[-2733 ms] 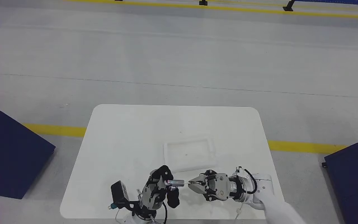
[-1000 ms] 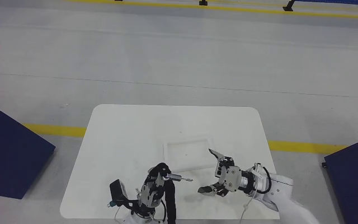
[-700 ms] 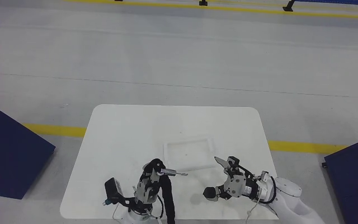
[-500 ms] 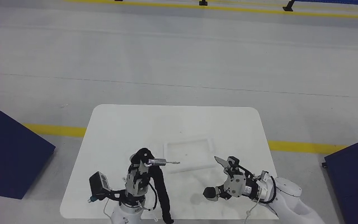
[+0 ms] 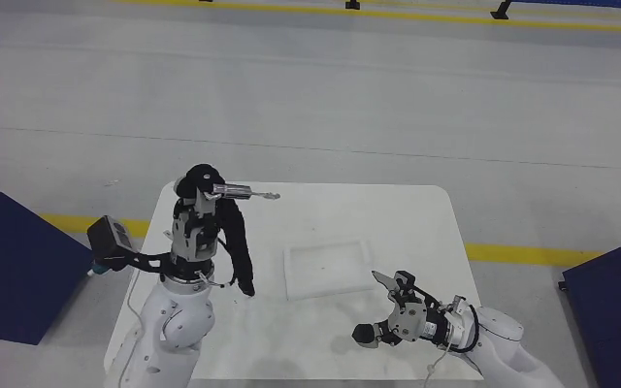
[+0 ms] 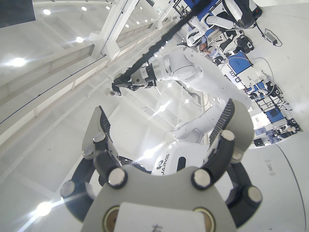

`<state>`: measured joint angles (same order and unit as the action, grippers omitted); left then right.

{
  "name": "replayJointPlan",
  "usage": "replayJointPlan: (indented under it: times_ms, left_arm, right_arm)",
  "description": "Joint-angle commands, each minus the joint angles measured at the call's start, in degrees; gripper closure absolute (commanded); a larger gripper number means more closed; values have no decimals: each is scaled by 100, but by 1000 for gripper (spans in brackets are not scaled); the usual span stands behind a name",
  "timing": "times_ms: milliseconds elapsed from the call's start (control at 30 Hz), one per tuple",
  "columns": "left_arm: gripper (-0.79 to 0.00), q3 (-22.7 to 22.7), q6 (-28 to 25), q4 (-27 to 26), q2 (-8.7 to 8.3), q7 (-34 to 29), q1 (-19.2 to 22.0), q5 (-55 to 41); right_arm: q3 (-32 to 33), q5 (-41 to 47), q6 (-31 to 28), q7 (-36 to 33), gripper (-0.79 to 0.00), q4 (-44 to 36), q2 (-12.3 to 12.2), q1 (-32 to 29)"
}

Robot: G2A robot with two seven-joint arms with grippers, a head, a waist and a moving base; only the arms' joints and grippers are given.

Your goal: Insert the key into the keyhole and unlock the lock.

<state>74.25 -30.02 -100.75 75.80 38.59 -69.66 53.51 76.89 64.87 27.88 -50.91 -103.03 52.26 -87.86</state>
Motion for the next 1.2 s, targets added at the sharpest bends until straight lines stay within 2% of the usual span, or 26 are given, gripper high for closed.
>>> replayJointPlan:
  times_ms: [0, 100, 200, 367, 533, 667, 867, 1033, 1167]
  left_arm:
    - [0, -1, 24, 366, 15, -17, 277, 40]
    - [0, -15, 124, 1105, 26, -73, 571, 344]
    - [0, -69, 240, 1978, 15, -17, 741, 1079]
    - [0, -267, 395, 3285, 68, 170, 965, 1282]
    - [0, -471, 653, 4210, 130, 110, 1186, 1467]
    - [0, -593, 984, 4794, 171, -119, 1375, 1659]
    - [0, -794, 1641, 5591, 216, -955, 1636, 2142]
    - [0, -847, 1993, 5993, 219, -1420, 1799, 2429]
    - [0, -874, 2037, 6177, 202, -1539, 1864, 2628]
  right_arm:
    - [0, 0, 0, 0, -785, 0, 0, 0]
    - [0, 0, 0, 0, -785, 0, 0, 0]
    - [0, 0, 0, 0, -785, 0, 0, 0]
    - [0, 0, 0, 0, -785, 0, 0, 0]
    - [0, 0, 0, 0, -785, 0, 0, 0]
    - [0, 0, 0, 0, -785, 0, 0, 0]
    - [0, 0, 0, 0, -785, 0, 0, 0]
    - [0, 0, 0, 0, -785, 0, 0, 0]
    - [0, 0, 0, 0, -785, 0, 0, 0]
